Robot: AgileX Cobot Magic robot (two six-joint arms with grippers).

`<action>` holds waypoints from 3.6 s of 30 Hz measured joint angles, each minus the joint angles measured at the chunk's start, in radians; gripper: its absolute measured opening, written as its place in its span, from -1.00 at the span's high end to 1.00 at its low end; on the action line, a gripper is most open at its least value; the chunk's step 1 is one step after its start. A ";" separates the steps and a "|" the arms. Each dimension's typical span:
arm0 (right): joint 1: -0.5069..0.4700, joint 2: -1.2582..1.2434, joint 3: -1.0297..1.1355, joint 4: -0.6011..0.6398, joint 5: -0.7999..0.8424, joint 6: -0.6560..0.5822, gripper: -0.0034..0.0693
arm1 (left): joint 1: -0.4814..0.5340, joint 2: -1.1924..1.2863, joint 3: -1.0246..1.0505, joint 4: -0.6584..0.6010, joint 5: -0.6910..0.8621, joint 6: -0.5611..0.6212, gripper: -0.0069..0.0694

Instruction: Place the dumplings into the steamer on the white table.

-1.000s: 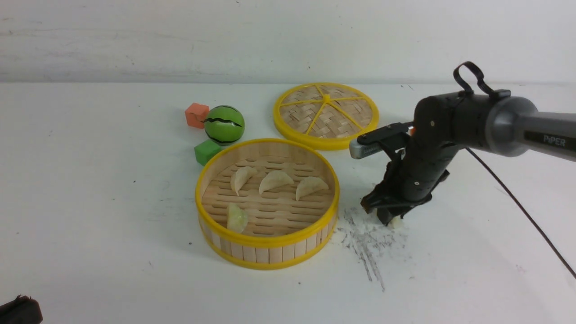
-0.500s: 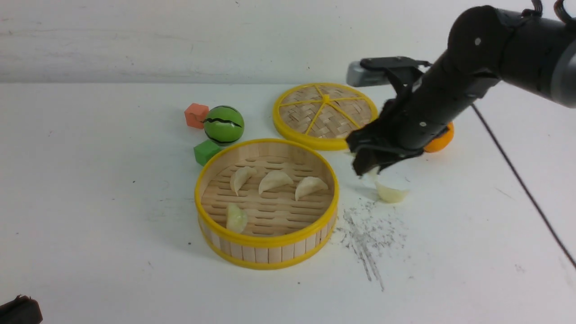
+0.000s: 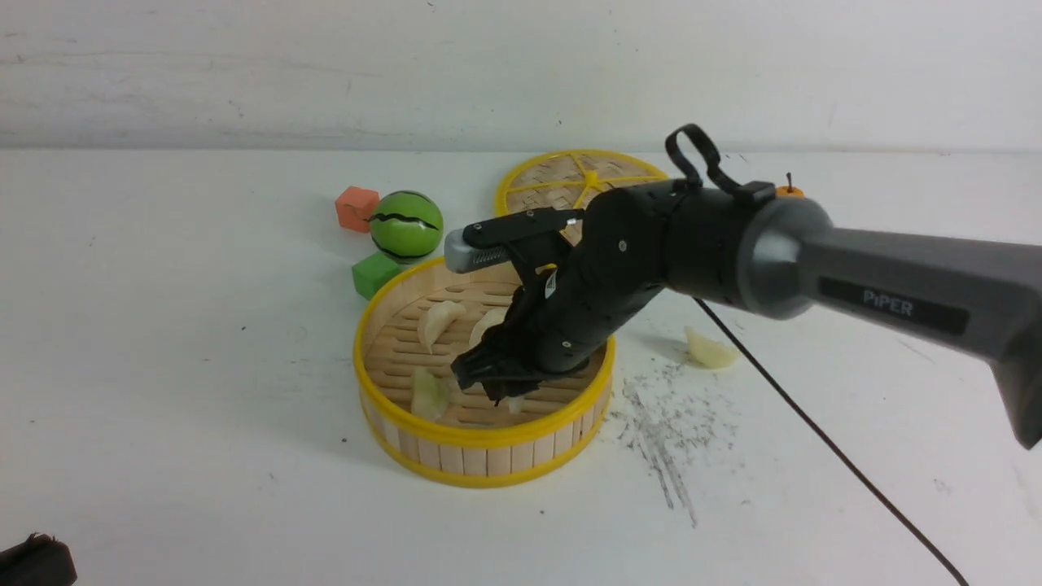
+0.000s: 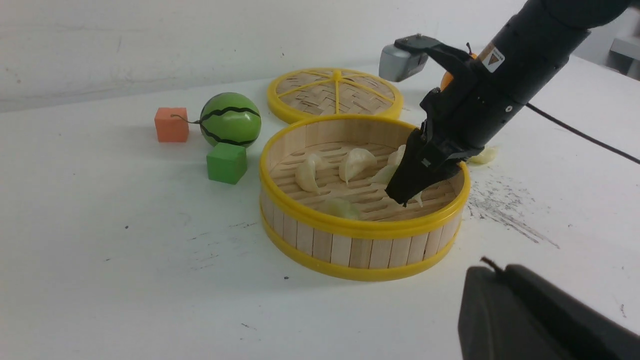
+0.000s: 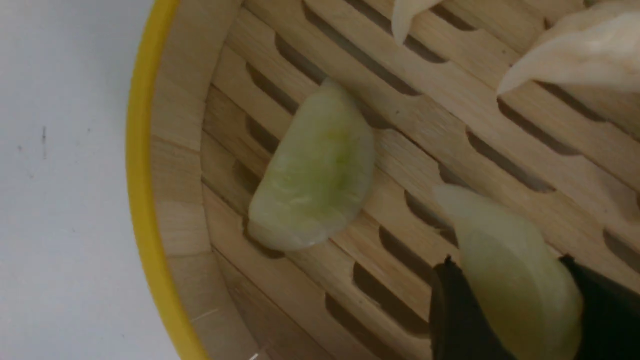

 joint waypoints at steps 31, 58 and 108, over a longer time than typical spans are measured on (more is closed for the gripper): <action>-0.295 0.005 -0.160 -0.197 0.383 -0.155 -0.44 | 0.000 0.000 0.004 0.000 0.000 0.000 0.74; -0.321 -0.074 -0.277 0.054 0.507 -0.147 0.36 | 0.000 0.000 0.029 0.046 -0.021 0.000 0.72; -0.154 -1.207 0.281 -0.402 0.284 0.105 0.96 | 0.000 0.000 0.029 -0.001 -0.006 -0.009 0.62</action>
